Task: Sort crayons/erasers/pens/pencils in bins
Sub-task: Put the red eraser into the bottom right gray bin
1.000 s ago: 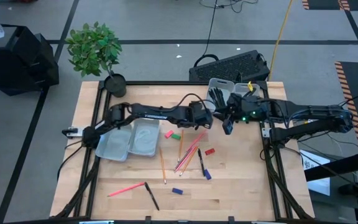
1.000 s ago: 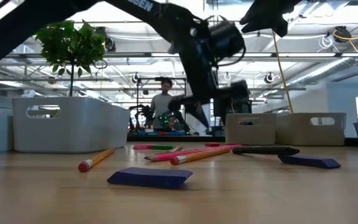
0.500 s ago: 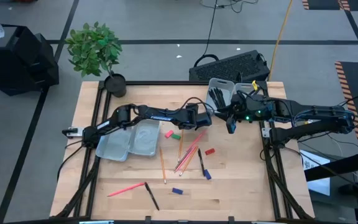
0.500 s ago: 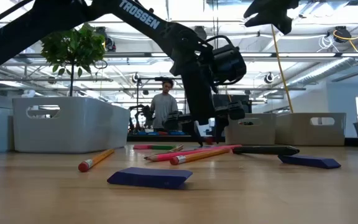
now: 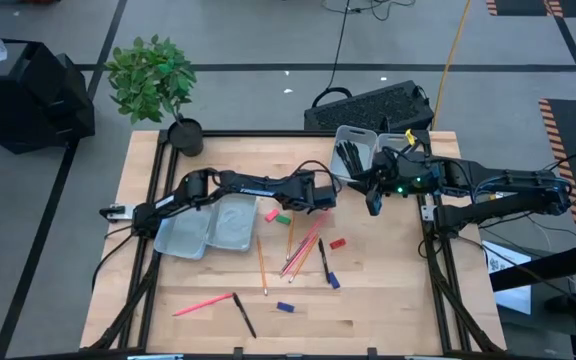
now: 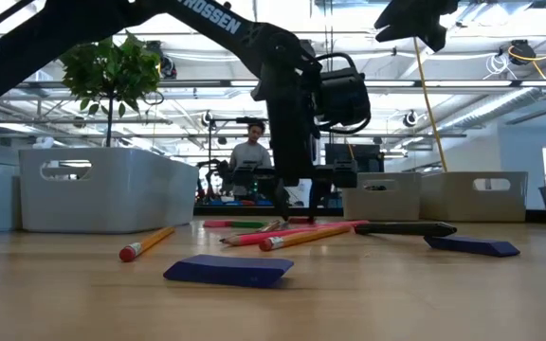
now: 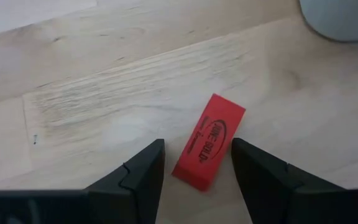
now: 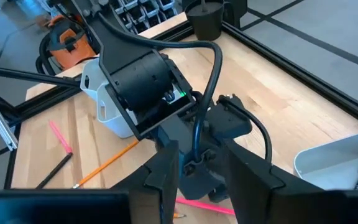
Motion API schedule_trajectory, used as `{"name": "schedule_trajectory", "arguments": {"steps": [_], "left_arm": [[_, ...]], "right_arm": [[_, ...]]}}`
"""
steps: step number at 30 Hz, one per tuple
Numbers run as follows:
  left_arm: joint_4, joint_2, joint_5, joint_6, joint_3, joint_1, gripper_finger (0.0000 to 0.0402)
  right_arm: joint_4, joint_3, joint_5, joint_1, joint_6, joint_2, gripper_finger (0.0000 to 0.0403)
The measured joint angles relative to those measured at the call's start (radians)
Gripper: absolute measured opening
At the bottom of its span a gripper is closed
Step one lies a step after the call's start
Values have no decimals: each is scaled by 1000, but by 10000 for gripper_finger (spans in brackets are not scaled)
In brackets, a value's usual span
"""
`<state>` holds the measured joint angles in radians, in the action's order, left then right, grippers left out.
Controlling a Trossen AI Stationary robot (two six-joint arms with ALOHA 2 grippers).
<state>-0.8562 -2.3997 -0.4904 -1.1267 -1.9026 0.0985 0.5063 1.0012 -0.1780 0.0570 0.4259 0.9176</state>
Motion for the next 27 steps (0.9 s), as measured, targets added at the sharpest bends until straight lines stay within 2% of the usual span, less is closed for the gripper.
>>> {"name": "schedule_trajectory", "arguments": {"steps": [4, 11, 14, 22, 27], "left_arm": [[-5, 0, 0, 23, 0, -1, 170], [43, 3, 39, 112, 1, 11, 86], [46, 5, 55, 113, 1, 14, 66], [12, 43, 123, 155, 5, 22, 76], [-60, 124, 129, 181, 4, 9, 73]], "right_arm": [[0, 0, 0, 0, 3, 0, 111], [0, 0, 0, 0, 3, 0, 111], [0, 0, 0, 0, 4, 0, 111], [39, 0, -5, 2, 0, -9, 111], [104, 0, -6, 2, 0, -18, 111]]}}
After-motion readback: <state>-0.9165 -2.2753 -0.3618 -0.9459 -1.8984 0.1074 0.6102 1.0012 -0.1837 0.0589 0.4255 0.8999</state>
